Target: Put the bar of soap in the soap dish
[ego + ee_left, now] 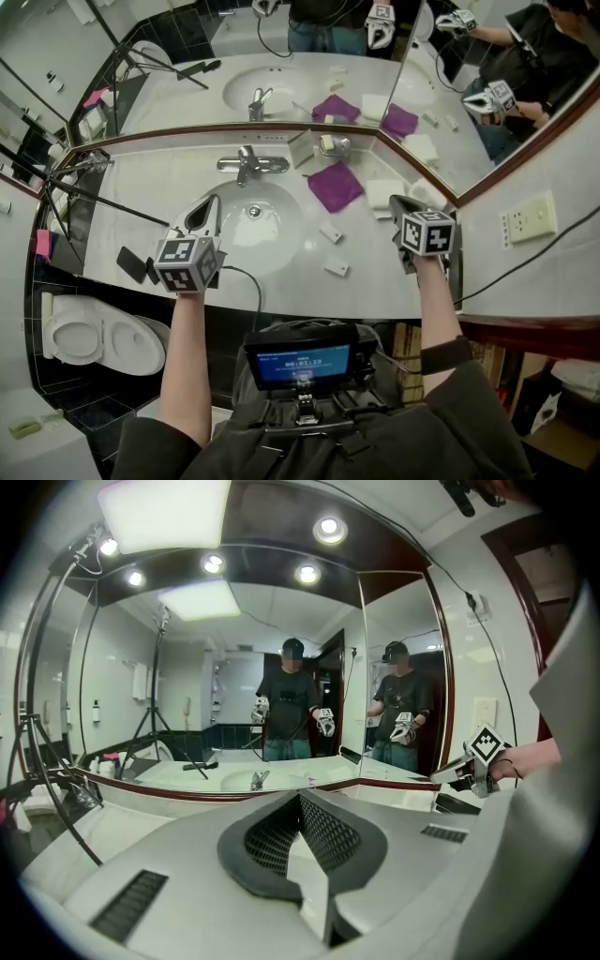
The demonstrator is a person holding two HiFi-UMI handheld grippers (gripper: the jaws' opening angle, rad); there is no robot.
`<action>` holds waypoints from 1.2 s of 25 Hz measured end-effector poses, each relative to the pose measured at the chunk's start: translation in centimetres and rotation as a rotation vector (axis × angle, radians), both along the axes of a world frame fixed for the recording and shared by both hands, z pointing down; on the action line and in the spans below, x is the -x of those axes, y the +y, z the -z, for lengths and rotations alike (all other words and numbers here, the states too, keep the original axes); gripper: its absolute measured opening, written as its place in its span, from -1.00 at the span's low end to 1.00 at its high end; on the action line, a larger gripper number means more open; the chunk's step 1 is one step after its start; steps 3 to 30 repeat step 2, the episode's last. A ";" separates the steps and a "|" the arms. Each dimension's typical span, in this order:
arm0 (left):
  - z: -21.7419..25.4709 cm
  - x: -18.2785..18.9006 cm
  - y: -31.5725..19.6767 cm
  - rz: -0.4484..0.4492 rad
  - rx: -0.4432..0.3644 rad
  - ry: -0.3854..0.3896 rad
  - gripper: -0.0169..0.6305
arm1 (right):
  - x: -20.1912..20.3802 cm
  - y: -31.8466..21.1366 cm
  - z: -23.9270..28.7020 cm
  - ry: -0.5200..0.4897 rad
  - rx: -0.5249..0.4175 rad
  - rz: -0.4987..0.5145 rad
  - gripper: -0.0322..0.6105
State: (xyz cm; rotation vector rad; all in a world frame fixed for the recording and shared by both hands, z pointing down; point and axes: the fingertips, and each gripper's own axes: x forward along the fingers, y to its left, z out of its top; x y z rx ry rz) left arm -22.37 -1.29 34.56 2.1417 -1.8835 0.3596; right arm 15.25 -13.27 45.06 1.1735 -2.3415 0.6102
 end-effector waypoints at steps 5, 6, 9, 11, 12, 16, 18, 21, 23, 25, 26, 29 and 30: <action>-0.1 0.5 -0.1 0.010 -0.009 0.002 -0.93 | 0.1 -0.2 -0.2 -0.003 0.002 0.000 -0.88; -0.1 0.5 -0.1 0.010 -0.009 0.002 -0.93 | 0.1 -0.2 -0.2 -0.003 0.002 0.000 -0.88; -0.1 0.5 -0.1 0.010 -0.009 0.002 -0.93 | 0.1 -0.2 -0.2 -0.003 0.002 0.000 -0.88; -0.1 0.5 -0.1 0.010 -0.009 0.002 -0.93 | 0.1 -0.2 -0.2 -0.003 0.002 0.000 -0.88; -0.1 0.5 -0.1 0.010 -0.009 0.002 -0.93 | 0.1 -0.2 -0.2 -0.003 0.002 0.000 -0.88; -0.1 0.5 -0.1 0.010 -0.009 0.002 -0.93 | 0.1 -0.2 -0.2 -0.003 0.002 0.000 -0.88; -0.1 0.5 -0.1 0.010 -0.009 0.002 -0.93 | 0.1 -0.2 -0.2 -0.003 0.002 0.000 -0.88; -0.1 0.5 -0.1 0.010 -0.009 0.002 -0.93 | 0.1 -0.2 -0.2 -0.003 0.002 0.000 -0.88; -0.1 0.5 -0.1 0.010 -0.009 0.002 -0.93 | 0.1 -0.2 -0.2 -0.003 0.002 0.000 -0.88; -0.1 0.5 -0.1 0.010 -0.009 0.002 -0.93 | 0.1 -0.2 -0.2 -0.003 0.002 0.000 -0.88; -0.1 0.5 -0.1 0.010 -0.009 0.002 -0.93 | 0.1 -0.2 -0.2 -0.003 0.002 0.000 -0.88; -0.1 0.5 -0.1 0.010 -0.009 0.002 -0.93 | 0.1 -0.2 -0.2 -0.003 0.002 0.000 -0.88; -0.1 0.5 -0.1 0.010 -0.009 0.002 -0.93 | 0.1 -0.2 -0.2 -0.003 0.002 0.000 -0.88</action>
